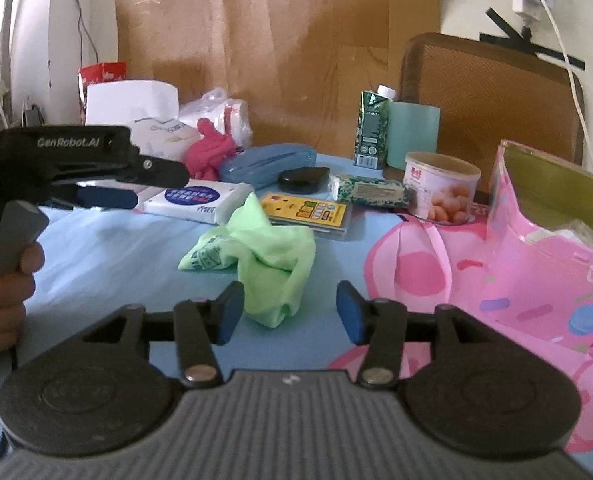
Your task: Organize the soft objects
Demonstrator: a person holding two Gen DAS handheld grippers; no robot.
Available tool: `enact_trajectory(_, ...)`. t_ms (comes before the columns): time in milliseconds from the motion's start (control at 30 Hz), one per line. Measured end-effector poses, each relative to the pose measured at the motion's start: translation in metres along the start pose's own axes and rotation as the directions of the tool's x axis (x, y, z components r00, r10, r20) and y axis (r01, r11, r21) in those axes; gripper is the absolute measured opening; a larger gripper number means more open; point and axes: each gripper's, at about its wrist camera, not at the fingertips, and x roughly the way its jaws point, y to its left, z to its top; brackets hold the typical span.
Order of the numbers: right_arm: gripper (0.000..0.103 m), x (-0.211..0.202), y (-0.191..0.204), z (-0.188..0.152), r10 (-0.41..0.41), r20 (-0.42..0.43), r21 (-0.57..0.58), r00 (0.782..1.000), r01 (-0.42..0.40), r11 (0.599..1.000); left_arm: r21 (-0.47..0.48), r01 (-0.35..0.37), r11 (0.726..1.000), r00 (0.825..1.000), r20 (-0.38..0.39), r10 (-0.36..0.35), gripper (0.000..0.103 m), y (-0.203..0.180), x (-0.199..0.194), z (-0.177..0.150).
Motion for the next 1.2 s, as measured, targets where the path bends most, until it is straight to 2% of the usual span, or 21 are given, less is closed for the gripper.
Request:
enact_trajectory(100,0.076,0.006,-0.003,0.002,0.023,-0.026,0.018,0.999,-0.023,1.0,-0.011,0.003,1.0,1.0,0.004,-0.003,0.093,0.002,0.0,0.001)
enact_trajectory(300,0.075,0.025,0.004,0.009,0.05,-0.061,-0.027,0.997,-0.051,0.998,-0.035,0.0,0.999,1.0,0.017,0.0,0.093,0.005,-0.001,0.002)
enact_trajectory(367,0.061,0.03,0.006,0.012,0.066,-0.062,-0.032,0.996,-0.068,0.997,-0.031,-0.002,1.0,1.0,0.019,0.003,0.093,0.005,-0.001,0.002)
enact_trajectory(433,0.036,0.03,0.011,0.012,0.061,-0.053,-0.055,0.997,-0.064,0.996,-0.026,-0.003,1.0,1.0,0.02,0.004,0.093,0.004,-0.001,0.002)
enact_trajectory(500,0.018,0.026,0.012,0.011,0.052,-0.036,-0.072,0.998,-0.054,0.996,-0.022,-0.003,1.0,1.0,0.02,0.004,0.093,0.003,-0.001,0.002)
enact_trajectory(600,0.014,0.018,0.013,0.007,0.06,-0.028,-0.085,0.998,-0.062,0.994,-0.026,-0.003,1.0,1.0,0.02,0.003,0.093,0.004,-0.001,0.001)
enact_trajectory(767,0.013,-0.009,0.026,-0.005,0.136,-0.013,-0.157,0.991,-0.136,0.978,-0.037,0.005,0.999,1.0,0.016,-0.005,0.093,0.005,-0.001,0.002)
enact_trajectory(900,0.018,-0.02,0.032,-0.015,0.136,-0.008,-0.2,0.991,-0.135,0.97,-0.035,0.013,0.999,1.0,0.014,-0.012,0.093,0.005,-0.001,0.001)
enact_trajectory(967,0.033,-0.02,0.03,-0.017,0.126,-0.015,-0.19,0.992,-0.126,0.974,-0.032,0.019,0.999,1.0,0.009,-0.018,0.093,0.004,-0.001,0.001)
enact_trajectory(1033,0.055,-0.022,0.026,-0.016,0.125,-0.008,-0.17,0.992,-0.124,0.978,-0.029,0.03,0.999,0.999,-0.018,-0.031,0.093,0.004,0.0,0.001)
enact_trajectory(1100,0.056,-0.024,0.025,-0.017,0.133,-0.005,-0.168,0.991,-0.132,0.977,-0.007,0.037,0.999,0.998,-0.056,-0.037,0.093,-0.001,-0.002,-0.002)
enact_trajectory(1200,0.057,-0.025,0.024,-0.02,0.14,-0.014,-0.179,0.99,-0.14,0.974,0.029,0.103,0.994,0.991,-0.091,-0.1,0.093,-0.014,-0.018,-0.011)
